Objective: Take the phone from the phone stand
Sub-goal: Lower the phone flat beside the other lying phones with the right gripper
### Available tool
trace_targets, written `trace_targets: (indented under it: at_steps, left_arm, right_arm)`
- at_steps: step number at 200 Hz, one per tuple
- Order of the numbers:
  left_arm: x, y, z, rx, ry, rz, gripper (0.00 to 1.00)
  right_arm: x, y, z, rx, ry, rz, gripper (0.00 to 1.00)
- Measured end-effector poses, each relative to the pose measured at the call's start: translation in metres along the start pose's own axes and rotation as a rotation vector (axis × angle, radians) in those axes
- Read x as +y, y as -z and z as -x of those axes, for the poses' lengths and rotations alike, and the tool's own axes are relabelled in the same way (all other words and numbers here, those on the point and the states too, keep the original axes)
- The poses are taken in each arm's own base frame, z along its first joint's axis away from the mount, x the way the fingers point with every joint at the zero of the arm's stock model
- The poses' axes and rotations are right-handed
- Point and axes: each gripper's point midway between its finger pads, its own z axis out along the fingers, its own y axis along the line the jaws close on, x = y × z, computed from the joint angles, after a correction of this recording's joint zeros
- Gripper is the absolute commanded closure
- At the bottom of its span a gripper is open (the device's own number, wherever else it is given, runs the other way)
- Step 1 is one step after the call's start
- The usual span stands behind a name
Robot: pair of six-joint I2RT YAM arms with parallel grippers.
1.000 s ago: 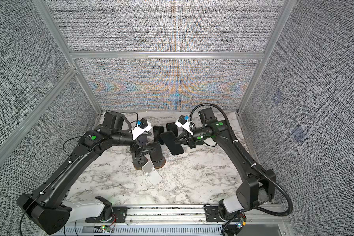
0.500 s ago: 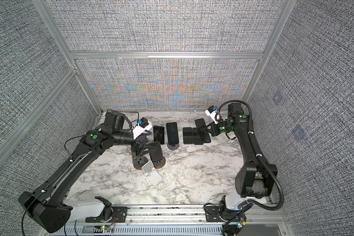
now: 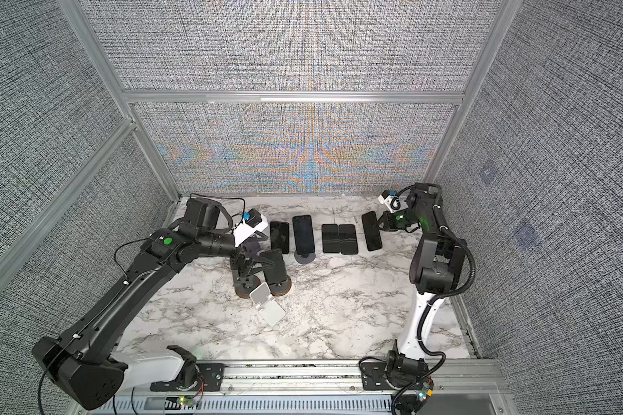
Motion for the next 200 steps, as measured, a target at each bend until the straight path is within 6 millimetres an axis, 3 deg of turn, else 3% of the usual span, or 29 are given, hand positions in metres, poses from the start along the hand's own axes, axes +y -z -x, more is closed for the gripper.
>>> trace_targets:
  at_steps: [25,103,200]
  left_arm:
    - [-0.001,-0.002,-0.004,0.015,0.013,-0.014,0.03]
    - [-0.001,-0.004,-0.006,0.019,0.021,-0.024,0.03]
    - [0.001,-0.006,-0.008,0.025,0.028,-0.026,0.03]
  right_arm:
    - [-0.015,-0.009,0.003,0.014,-0.034,0.018,1.00]
    - [-0.035,-0.038,0.000,0.045,-0.125,0.085,1.00]
    - [-0.046,-0.061,-0.007,0.070,-0.257,0.148,1.00]
